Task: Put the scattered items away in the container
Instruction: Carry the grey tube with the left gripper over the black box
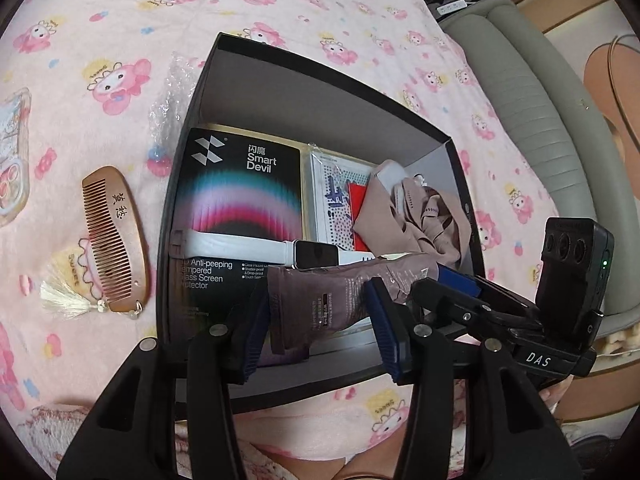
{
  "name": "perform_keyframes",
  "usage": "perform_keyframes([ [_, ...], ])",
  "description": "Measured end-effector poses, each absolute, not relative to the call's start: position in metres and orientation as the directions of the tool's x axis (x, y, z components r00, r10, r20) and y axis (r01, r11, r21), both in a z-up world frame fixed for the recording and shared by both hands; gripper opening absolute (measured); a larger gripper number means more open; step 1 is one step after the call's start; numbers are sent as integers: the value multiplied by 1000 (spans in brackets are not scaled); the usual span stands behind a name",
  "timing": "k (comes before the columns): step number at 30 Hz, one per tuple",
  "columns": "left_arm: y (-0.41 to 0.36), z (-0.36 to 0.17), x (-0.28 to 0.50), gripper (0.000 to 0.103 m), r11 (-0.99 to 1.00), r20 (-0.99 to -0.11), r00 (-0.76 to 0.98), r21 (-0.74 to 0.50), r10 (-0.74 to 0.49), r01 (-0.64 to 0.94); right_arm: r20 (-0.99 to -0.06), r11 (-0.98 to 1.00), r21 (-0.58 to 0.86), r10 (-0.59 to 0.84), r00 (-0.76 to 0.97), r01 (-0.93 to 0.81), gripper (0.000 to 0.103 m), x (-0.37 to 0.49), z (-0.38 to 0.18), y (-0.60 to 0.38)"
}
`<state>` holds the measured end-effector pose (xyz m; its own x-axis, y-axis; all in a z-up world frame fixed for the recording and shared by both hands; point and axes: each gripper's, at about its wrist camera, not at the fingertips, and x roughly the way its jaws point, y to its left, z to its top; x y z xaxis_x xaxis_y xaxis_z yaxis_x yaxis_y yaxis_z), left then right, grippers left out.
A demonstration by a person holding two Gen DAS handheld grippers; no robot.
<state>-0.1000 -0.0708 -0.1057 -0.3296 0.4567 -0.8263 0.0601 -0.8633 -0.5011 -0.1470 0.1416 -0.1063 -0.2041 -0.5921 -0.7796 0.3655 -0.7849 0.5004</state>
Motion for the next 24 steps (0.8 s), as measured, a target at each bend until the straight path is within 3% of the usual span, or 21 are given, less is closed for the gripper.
perform_keyframes([
  [15, -47, -132, -116, 55, -917, -903, -224, -392, 367, 76, -824, -817, 507, -553, -125, 276, 55, -144, -142, 146],
  [24, -27, -141, -115, 58, -964, -954, -155, -264, 258, 19, -876, -854, 357, -447, -184, 378, 56, -132, -133, 138],
])
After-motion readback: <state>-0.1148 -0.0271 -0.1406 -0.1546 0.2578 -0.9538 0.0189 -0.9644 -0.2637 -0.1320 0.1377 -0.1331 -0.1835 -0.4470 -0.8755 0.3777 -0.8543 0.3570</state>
